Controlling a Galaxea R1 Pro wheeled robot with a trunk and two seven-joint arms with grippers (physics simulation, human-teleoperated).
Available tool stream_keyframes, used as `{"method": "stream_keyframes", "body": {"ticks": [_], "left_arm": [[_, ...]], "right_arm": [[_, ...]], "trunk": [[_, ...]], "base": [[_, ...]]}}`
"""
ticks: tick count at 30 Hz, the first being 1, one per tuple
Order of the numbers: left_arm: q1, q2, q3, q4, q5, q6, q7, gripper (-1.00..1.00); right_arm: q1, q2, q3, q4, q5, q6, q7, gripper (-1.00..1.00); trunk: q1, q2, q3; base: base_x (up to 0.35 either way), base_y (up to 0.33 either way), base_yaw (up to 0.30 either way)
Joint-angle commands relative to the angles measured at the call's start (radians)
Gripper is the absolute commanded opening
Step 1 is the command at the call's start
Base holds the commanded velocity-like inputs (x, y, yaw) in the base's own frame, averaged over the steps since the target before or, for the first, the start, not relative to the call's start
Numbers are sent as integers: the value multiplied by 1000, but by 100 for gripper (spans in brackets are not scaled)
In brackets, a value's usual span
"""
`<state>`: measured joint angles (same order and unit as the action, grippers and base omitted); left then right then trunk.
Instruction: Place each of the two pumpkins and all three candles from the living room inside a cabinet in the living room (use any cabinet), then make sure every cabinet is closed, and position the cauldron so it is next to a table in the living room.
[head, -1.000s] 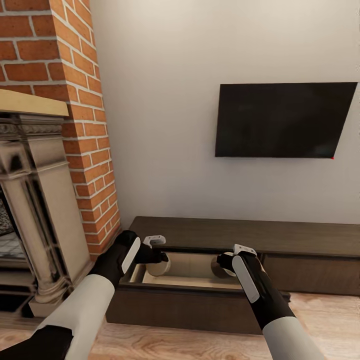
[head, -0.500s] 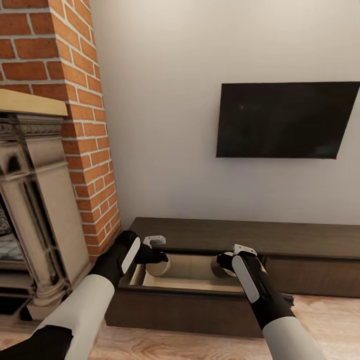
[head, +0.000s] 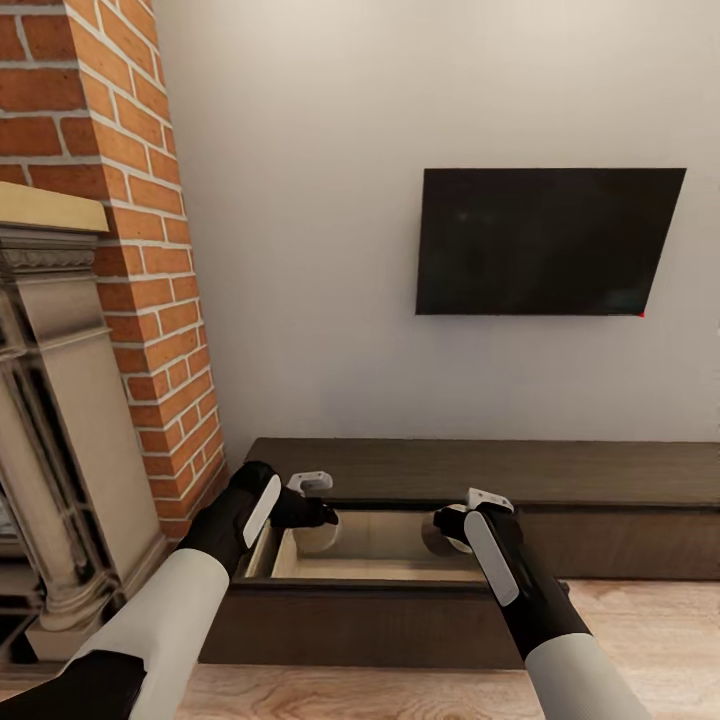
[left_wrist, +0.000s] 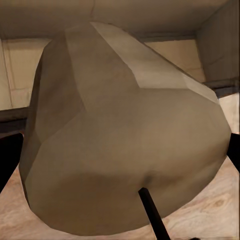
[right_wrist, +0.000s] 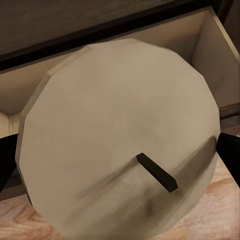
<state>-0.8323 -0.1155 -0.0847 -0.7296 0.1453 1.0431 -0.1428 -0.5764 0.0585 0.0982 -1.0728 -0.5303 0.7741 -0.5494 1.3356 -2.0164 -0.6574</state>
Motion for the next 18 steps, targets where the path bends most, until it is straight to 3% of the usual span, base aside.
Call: {"method": "stream_keyframes", "body": {"ticks": [1,8,18], "left_arm": [[-1,0,-2,3,5,4,-6,-100],[-1,2,-3,55,3,4,-115,-100],[-1,2,-24,75,2,4,-130,-100]], "right_arm": [[-1,0,2,-1,-11,1,-10,-100],[-1,0,2,-1,-10,1,-10,-100],[-1,0,2,-1,-10,1,-10,-100]], "trunk": [[0,-1,-1],[0,-1,-1],[0,-1,-1]], "base": [[0,1,-25],[0,0,-7],[105,90,-1]]}}
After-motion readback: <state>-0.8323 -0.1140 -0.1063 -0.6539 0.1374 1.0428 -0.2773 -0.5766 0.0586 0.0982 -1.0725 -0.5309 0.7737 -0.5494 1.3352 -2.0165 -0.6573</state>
